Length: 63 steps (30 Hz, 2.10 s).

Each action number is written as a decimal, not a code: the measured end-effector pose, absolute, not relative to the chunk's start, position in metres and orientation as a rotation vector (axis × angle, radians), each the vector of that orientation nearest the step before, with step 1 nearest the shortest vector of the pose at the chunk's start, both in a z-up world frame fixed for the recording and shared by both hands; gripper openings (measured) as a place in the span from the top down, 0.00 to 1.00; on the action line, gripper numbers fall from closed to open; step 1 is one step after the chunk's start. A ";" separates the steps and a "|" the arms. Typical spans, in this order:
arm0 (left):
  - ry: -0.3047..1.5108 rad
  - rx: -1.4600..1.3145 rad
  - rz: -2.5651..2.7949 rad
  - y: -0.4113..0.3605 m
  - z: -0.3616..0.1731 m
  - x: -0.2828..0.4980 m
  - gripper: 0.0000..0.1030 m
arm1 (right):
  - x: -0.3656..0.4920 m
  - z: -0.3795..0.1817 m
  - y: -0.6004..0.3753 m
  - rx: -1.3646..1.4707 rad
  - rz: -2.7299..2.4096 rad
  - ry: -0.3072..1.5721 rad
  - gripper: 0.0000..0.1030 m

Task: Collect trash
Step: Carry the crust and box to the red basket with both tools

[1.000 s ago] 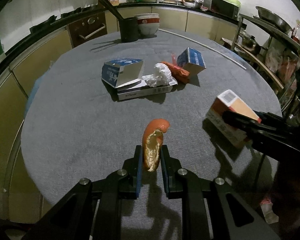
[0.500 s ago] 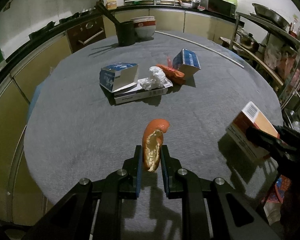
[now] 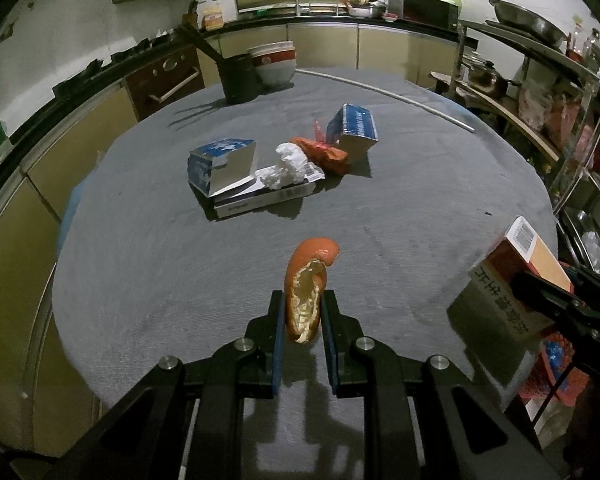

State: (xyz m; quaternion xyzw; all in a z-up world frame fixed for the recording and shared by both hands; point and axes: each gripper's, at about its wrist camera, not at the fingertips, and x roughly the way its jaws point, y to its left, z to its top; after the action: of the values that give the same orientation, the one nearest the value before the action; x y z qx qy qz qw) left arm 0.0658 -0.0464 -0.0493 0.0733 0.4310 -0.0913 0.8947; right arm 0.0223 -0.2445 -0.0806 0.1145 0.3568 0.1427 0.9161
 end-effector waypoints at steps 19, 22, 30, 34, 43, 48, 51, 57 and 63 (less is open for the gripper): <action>0.857 0.235 -0.236 -0.084 -0.035 0.048 0.82 | -0.030 -0.071 -0.286 0.311 0.237 0.681 0.47; 0.849 0.253 -0.248 -0.093 -0.032 0.044 0.82 | -0.038 -0.070 -0.294 0.323 0.222 0.675 0.47; 0.847 0.295 -0.298 -0.119 -0.030 0.033 0.82 | -0.064 -0.068 -0.323 0.362 0.168 0.654 0.47; 0.856 0.319 -0.358 -0.139 -0.033 0.024 0.82 | -0.079 -0.072 -0.345 0.394 0.124 0.651 0.47; 0.905 0.354 -0.545 -0.200 -0.041 0.006 0.82 | -0.127 -0.090 -0.404 0.473 -0.028 0.667 0.47; 0.942 0.381 -0.665 -0.243 -0.048 -0.007 0.82 | -0.150 -0.103 -0.430 0.528 -0.101 0.687 0.47; 0.969 0.397 -0.723 -0.266 -0.054 -0.016 0.82 | -0.162 -0.110 -0.443 0.555 -0.132 0.693 0.47; 1.039 0.424 -0.815 -0.302 -0.070 -0.028 0.82 | -0.177 -0.121 -0.463 0.611 -0.179 0.704 0.47; 1.100 0.431 -0.868 -0.322 -0.085 -0.034 0.78 | -0.177 -0.124 -0.470 0.634 -0.205 0.713 0.46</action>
State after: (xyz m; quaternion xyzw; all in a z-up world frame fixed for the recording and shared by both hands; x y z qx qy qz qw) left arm -0.0339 -0.3221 -0.0855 0.1967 0.5020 -0.3962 0.7432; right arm -0.1769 -0.4701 -0.1240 0.3048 0.3427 -0.0985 0.8831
